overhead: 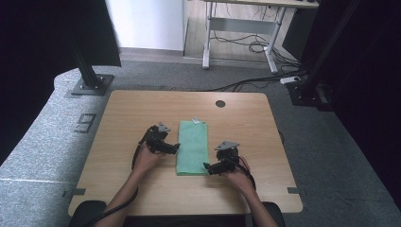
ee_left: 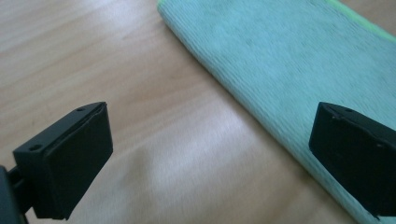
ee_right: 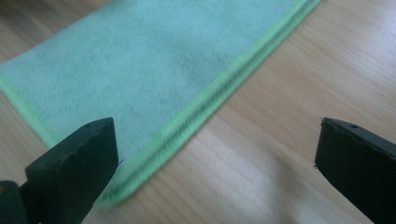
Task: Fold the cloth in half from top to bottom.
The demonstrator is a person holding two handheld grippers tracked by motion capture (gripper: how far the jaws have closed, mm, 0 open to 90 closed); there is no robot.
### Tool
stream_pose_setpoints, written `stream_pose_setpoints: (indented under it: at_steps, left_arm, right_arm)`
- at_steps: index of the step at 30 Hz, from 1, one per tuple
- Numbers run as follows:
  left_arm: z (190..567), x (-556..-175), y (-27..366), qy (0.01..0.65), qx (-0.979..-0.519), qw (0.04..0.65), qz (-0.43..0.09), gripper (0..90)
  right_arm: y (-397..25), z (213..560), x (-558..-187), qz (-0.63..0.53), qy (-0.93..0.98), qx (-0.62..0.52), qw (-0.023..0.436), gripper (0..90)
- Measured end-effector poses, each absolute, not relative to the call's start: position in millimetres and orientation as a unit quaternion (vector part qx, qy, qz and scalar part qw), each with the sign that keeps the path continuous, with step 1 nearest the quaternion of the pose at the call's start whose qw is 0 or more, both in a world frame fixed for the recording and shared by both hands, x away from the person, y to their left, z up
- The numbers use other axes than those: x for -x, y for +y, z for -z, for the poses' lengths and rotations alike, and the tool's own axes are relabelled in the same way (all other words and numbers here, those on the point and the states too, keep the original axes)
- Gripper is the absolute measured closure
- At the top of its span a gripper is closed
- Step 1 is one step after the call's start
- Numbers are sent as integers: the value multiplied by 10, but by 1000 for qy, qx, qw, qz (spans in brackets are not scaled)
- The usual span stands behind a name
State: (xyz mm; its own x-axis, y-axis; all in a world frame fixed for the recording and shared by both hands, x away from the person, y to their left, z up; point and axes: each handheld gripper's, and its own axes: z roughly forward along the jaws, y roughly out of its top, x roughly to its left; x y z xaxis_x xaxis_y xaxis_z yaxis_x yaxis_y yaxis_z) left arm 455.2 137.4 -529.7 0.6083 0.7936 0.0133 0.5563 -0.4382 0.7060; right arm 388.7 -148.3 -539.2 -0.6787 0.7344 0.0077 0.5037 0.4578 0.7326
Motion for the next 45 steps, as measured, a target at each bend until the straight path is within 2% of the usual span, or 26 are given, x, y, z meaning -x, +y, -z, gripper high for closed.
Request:
stream_pose_setpoints:
  at_steps: [13, 20, 29, 32, 36, 45]
  left_arm:
    - [5470, -4705, 1301, 422, -830, 317, -179, 0]
    - [5451, -4562, 1305, 407, -842, 308, -176, 0]
    - [5480, -4272, 1383, 400, -844, 324, -149, 3]
    - [5481, -4222, 1387, 396, -845, 325, -155, 8]
    - [5484, -4213, 1383, 396, -844, 327, -157, 13]
    - [5489, -4236, 1398, 401, -843, 328, -144, 14]
  right_arm:
    - [-1384, 5510, -4069, -339, 843, -385, 162, 0]
    - [-1380, 5502, -3908, -335, 852, -372, 154, 0]
    - [-1340, 5505, -3592, -337, 861, -358, 131, 1]
    - [-1323, 5448, -3569, -326, 867, -355, 124, 50]
    - [-1336, 5324, -3688, -341, 857, -365, 129, 82]
    - [-1389, 5131, -4233, -359, 833, -397, 143, 145]
